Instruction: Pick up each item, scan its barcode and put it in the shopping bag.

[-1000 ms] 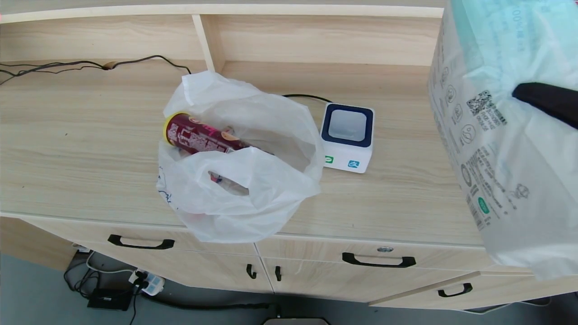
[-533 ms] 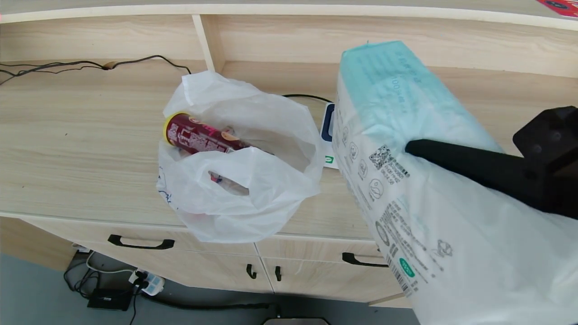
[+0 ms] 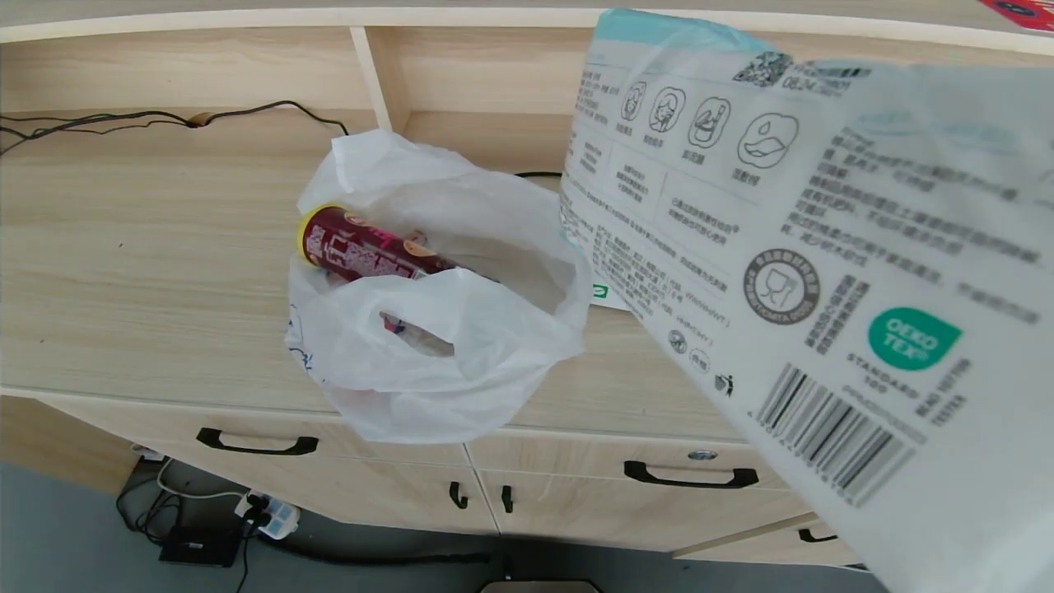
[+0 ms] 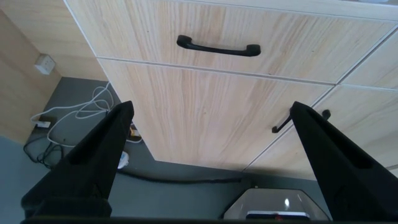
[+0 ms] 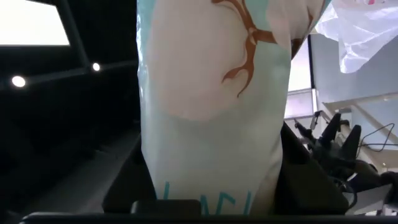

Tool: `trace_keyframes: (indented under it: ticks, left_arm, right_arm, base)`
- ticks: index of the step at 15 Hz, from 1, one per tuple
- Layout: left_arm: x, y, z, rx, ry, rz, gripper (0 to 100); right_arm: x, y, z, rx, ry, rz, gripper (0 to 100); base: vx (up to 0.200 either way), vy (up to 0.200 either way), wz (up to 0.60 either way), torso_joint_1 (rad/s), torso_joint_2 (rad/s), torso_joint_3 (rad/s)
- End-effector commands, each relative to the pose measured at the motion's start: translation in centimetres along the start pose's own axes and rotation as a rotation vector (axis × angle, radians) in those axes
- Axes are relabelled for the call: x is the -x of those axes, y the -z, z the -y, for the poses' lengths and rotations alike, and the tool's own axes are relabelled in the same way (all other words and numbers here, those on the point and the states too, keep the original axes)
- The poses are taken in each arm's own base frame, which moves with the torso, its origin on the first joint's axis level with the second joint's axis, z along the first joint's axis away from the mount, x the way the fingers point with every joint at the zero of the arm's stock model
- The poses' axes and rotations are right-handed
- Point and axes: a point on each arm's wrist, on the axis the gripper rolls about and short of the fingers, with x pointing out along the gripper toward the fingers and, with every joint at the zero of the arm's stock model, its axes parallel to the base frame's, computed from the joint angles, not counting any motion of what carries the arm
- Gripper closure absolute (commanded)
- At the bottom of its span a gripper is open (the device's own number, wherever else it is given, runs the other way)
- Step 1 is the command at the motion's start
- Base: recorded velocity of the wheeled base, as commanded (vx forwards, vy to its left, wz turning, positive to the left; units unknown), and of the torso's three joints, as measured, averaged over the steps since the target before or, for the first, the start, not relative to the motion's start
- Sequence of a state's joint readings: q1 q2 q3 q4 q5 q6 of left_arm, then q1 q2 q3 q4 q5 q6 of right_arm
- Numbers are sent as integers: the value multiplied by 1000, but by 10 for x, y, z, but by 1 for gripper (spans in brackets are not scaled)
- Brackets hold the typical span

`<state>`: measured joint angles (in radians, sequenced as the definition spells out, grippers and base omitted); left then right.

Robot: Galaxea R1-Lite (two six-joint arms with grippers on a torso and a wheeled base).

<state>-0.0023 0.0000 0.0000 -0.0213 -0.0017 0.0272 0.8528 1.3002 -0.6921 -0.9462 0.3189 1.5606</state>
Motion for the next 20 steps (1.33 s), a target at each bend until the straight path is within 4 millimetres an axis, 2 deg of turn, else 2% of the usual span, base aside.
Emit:
trace_keyframes:
  ticks: [1, 5, 8, 11, 18, 19, 20]
  left_arm:
    - [0, 0, 0, 0, -1, 0, 0]
    - [0, 0, 0, 0, 0, 3, 0]
    - [0, 0, 0, 0, -1, 2, 0]
    - [0, 0, 0, 0, 1, 2, 0]
    - [0, 0, 0, 1, -1, 3, 0]
    - [0, 0, 0, 1, 0, 3, 0]
    - [0, 0, 0, 1, -1, 3, 0]
  right_arm:
    - [-1, 0, -2, -43, -7, -5, 100]
    - [-3, 0, 2, -161, -41, -30, 100]
    - [6, 3, 6, -266, -96, -43, 100]
    - [5, 2, 5, -309, -146, -54, 100]
    - [5, 2, 10, -276, -134, -56, 100]
    - [10, 5, 15, -187, -110, -102, 100]
    - [22, 10, 29, -51, -57, -167, 100]
  base:
    - [0, 0, 0, 0, 0, 0]
    - [0, 0, 0, 0, 0, 0]
    - [0, 0, 0, 0, 0, 0]
    - [0, 0, 0, 0, 0, 0]
    - [0, 0, 0, 0, 0, 0]
    - [0, 0, 0, 0, 0, 0]
    - [0, 0, 0, 0, 0, 0]
